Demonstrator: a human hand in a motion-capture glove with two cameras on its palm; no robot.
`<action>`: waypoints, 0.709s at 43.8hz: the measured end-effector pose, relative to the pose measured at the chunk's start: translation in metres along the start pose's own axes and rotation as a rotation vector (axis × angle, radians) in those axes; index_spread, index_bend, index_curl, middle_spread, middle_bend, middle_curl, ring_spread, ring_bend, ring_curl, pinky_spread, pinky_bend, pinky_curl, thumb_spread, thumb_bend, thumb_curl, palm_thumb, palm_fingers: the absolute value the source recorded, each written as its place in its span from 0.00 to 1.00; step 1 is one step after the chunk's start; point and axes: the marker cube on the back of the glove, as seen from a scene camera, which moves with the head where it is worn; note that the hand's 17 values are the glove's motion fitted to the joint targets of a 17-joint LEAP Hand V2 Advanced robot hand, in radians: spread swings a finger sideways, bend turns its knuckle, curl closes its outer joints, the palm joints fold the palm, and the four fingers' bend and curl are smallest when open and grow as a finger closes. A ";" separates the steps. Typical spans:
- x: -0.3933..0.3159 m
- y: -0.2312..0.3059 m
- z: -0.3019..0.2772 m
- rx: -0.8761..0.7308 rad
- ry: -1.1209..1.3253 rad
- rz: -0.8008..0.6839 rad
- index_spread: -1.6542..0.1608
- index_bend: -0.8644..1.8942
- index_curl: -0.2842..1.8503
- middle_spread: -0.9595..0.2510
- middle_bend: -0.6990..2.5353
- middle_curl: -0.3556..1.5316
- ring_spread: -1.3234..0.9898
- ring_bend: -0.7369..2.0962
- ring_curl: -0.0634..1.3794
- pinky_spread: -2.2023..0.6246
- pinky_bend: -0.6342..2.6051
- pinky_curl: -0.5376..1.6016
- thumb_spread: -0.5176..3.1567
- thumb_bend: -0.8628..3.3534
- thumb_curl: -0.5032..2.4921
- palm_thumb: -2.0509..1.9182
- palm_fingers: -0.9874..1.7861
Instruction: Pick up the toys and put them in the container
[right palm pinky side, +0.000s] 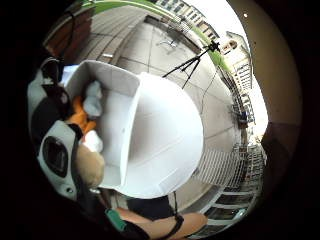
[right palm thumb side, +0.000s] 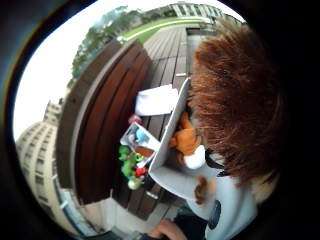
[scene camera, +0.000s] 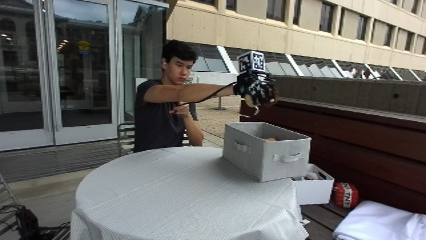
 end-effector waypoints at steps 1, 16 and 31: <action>-0.002 0.001 0.002 -0.007 -0.003 -0.001 0.69 0.36 0.21 0.34 0.28 0.59 0.37 0.63 0.38 0.61 0.47 0.43 0.30 0.29 0.55 0.67 0.73; 0.047 -0.012 0.034 -0.160 -0.080 -0.020 0.73 0.28 0.14 0.54 0.23 0.56 0.43 0.62 0.39 0.64 0.61 0.50 0.41 0.23 0.49 0.55 0.39; 0.158 0.052 0.012 0.020 0.171 0.028 0.74 0.35 0.16 0.72 0.27 0.48 0.53 0.57 0.31 0.72 0.63 0.47 0.46 0.19 0.37 0.49 0.33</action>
